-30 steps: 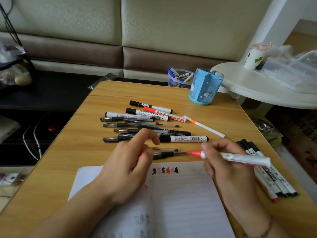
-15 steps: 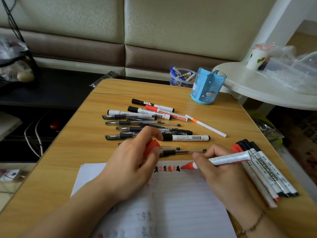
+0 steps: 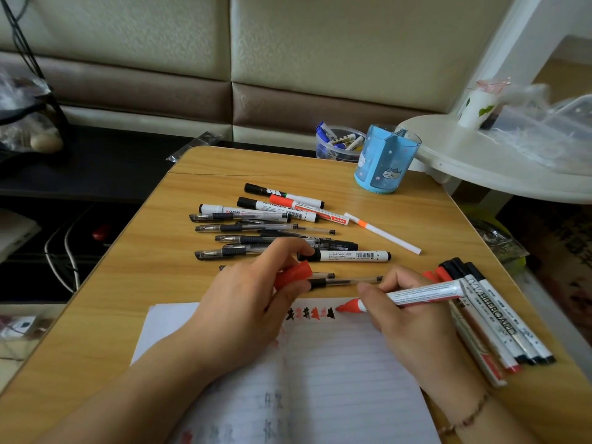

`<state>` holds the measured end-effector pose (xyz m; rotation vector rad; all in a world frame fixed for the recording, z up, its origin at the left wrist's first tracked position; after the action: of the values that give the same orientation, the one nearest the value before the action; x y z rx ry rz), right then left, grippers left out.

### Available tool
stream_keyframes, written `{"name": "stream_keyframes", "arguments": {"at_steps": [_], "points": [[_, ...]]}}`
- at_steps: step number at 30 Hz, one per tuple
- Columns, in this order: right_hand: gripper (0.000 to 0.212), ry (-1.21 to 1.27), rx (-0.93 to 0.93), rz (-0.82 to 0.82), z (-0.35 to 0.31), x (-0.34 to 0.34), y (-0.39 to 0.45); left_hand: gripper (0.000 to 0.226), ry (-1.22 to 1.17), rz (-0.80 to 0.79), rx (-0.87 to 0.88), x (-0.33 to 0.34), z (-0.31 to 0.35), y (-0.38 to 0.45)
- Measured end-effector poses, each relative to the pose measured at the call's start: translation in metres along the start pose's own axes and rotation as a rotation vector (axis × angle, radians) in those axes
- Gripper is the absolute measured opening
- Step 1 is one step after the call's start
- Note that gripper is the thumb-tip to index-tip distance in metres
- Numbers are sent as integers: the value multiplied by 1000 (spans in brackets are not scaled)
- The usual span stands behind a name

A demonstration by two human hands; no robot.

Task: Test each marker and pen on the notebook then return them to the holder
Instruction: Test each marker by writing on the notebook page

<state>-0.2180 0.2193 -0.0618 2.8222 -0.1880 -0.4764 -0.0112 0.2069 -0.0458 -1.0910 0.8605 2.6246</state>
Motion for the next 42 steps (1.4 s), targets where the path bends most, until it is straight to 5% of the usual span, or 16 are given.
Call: {"name": "stream_keyframes", "arguments": {"at_steps": [5,14,17,20,29,42], "points": [[37,34,63,21,1,-1,1,47,54,-13,47,3,1,0],[26,302,17,-53,-13,-3,-2,27,43,53,58,-2,1,1],[39,367,-15,-146,-24,-6,-3,26,28,77,78,-2,-1,2],[25,444,-41,-158,-24,-11,-3,27,50,97,94,0,-3,1],[37,440,26,-266,-32,-2,-6,31,-60,18,228,-4,7,1],[17,499,49,-244,-32,7,-10,24,-83,-38,238,-3,18,-1]]}}
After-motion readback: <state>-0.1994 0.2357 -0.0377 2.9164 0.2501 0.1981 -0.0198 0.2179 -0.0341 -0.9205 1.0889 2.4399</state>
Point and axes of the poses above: each hand's wrist, its own y-axis towards the middle knuckle, its own x-axis out of the palm, z = x × y, the point moved 3 cm from there along y, towards the middle knuckle, and after that the axes turned 5 degrees about y, right-handed, at the moved point
